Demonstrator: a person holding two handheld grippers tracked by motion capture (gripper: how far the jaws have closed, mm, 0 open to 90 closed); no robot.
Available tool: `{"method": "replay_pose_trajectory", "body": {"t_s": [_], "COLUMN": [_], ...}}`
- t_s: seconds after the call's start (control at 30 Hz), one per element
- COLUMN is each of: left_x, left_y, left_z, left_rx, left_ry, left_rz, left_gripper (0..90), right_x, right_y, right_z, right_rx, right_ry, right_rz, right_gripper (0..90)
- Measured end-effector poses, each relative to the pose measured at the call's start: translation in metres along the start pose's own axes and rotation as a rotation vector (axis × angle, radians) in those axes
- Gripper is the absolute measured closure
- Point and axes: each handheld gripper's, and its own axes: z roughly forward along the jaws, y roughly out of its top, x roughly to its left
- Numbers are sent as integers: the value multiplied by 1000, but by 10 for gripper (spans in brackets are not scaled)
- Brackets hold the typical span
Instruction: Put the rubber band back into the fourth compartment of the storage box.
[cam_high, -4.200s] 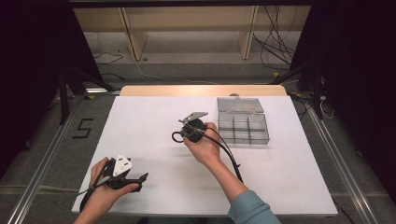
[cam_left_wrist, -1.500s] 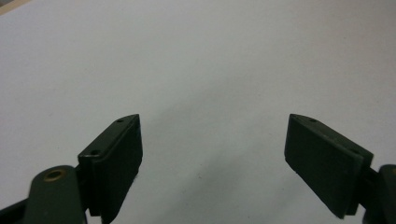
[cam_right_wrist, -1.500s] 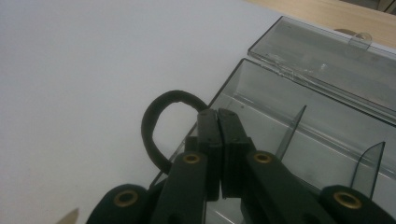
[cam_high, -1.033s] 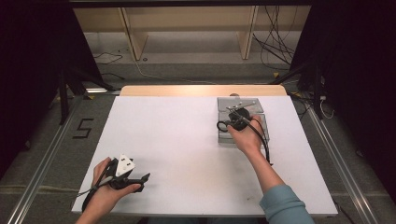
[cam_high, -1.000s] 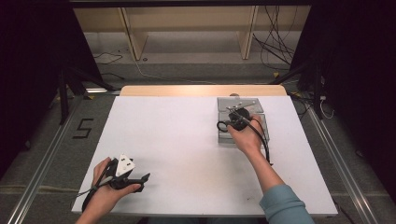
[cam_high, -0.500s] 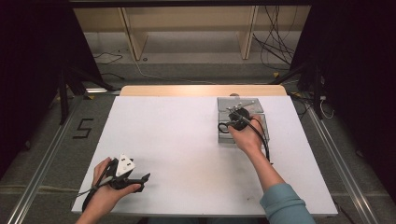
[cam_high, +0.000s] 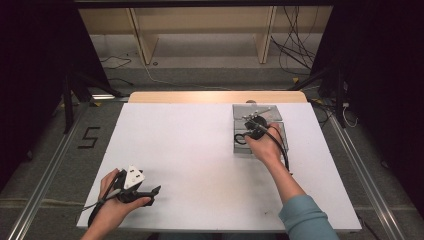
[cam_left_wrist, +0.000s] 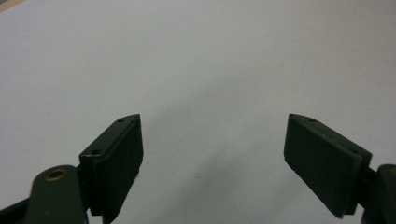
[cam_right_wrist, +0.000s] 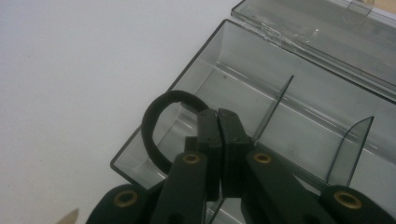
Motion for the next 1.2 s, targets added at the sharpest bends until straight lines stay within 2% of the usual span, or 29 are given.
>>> {"method": "replay_pose_trajectory", "body": {"t_s": [0.33, 1.2], "left_x": [0, 0], "left_y": [0, 0], "left_z": [0, 0], "left_rx": [0, 1], "left_ry": [1, -1], "left_rz": [1, 6], "left_gripper": [195, 195], "right_x": [-1, 1], "right_y": [-1, -2], "right_z": [3, 11], "right_rx": [32, 68], "right_ry": [-5, -20], "right_rz": [-12, -58], "right_gripper": [896, 894]}}
